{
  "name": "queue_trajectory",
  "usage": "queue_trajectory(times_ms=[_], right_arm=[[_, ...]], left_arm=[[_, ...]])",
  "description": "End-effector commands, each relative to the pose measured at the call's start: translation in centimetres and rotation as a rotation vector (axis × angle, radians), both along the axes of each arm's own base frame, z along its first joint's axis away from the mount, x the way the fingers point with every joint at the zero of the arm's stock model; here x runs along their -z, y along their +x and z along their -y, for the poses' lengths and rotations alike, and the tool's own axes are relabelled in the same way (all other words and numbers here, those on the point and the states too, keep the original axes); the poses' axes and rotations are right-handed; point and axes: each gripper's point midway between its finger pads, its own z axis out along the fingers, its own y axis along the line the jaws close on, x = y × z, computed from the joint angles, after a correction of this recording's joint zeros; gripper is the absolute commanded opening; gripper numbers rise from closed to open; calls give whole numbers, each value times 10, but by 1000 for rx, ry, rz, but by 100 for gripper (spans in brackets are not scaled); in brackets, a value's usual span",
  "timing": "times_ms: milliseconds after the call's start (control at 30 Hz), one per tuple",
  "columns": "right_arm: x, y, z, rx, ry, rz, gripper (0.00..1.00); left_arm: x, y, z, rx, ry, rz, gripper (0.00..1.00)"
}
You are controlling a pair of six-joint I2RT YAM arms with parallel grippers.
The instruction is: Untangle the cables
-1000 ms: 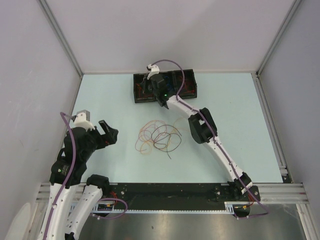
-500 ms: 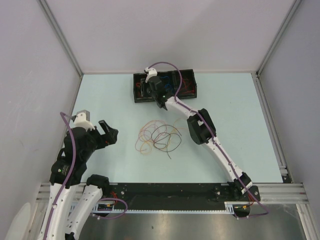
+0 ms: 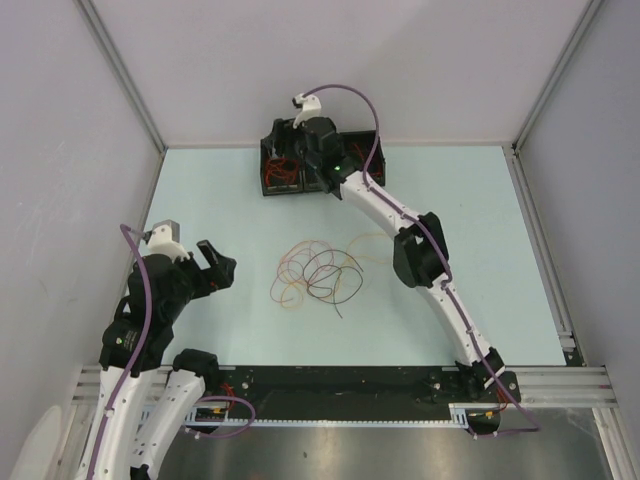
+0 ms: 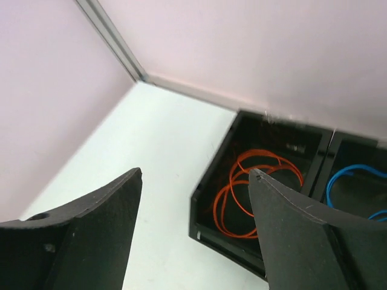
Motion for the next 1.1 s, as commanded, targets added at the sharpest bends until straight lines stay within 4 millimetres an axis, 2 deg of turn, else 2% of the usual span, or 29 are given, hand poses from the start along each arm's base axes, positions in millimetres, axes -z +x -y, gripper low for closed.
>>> queue_trajectory(times_ms=[0,33,100,167,233,267,300,333,367,400,433,467,500,533,567,600,633,700,767,800,833,867,900,933,967,1067], right_arm=[[-92,-20,19,9,65,77,77],[-88,-20,23,13,54,63,80],[-95,-28,30,9,42,41,80],[-91,-30,39,16,24,2,79],[-101,-41,55,25,12,-33,78],[-81,-42,67,46,-16,-88,78],[-101,-53,81,63,1,-88,78],[-107,-60,92,77,21,-105,78],[-71,-62,109,124,-19,-169,79],[-70,-69,118,142,-17,-174,79],[-97,-85,136,177,12,-140,80],[-63,-95,147,199,-19,-192,80],[-61,-105,158,217,-20,-196,81],[-79,-118,172,237,1,-171,82],[-52,-131,183,258,-38,-220,82],[-48,-137,194,293,-53,-234,82],[-56,-148,203,305,-48,-235,82],[-30,-165,217,329,-105,-314,82],[-25,-182,228,330,-121,-345,82],[-8,-191,231,323,-138,-380,82],[-3,-197,234,321,-142,-393,82],[-5,-203,237,316,-132,-391,82],[1,-208,236,302,-130,-407,82],[16,-215,239,300,-145,-433,82],[22,-219,240,296,-148,-443,82],[37,-228,241,278,-156,-478,82]], left_arm=[[-6,5,-5,-37,-2,24,94],[-5,5,-5,-39,-2,18,94],[-3,7,-6,-44,-1,10,94],[-1,10,-6,-47,3,-1,93],[4,14,-4,-38,9,-27,91],[5,16,-3,-35,10,-32,90],[9,18,-2,-34,10,-58,89],[11,22,0,-29,5,-62,88],[13,24,4,-18,-8,-74,87],[17,27,11,7,-23,-94,86],[18,31,16,17,-37,-95,85],[20,34,20,17,-56,-105,84],[22,36,26,32,-53,-111,84],[28,42,32,39,-49,-130,84],[30,42,45,68,-52,-139,84],[33,45,48,65,-38,-145,83],[38,52,57,79,-31,-159,82],[46,54,78,129,-20,-178,79],[61,61,96,162,7,-204,78],[66,64,100,166,21,-211,77],[72,70,101,152,43,-209,76],[84,73,105,165,77,-231,75],[88,78,108,164,86,-226,74],[97,80,108,163,104,-239,74],[110,84,106,154,136,-264,74],[120,94,108,145,162,-268,73]])
